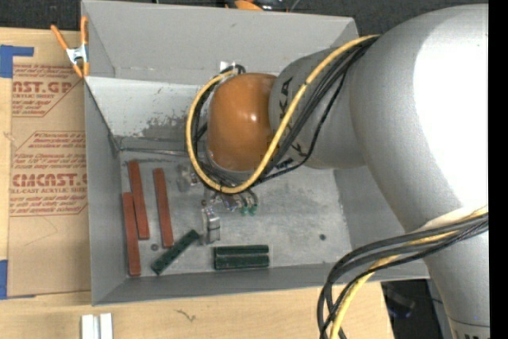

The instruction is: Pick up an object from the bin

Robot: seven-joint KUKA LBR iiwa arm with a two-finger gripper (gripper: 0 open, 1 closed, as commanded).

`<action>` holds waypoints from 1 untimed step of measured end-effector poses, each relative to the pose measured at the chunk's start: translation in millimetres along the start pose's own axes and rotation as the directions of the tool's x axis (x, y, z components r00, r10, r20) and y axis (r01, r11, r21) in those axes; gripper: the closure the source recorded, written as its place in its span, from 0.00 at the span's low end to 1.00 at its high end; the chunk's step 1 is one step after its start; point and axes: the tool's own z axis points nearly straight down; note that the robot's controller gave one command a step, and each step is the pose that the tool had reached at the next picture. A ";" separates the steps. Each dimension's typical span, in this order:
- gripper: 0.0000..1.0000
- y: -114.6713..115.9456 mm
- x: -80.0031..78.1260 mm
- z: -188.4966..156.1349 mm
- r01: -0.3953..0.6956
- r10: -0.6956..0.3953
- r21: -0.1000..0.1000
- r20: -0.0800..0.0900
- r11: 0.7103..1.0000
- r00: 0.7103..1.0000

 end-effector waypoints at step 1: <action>0.00 64.0 39.8 -0.3 0.299 -0.299 0.000 -0.001 0.954 0.954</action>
Offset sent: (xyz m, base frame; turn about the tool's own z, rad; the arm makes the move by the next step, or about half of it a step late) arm -0.0544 0.0507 0.0001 -0.3012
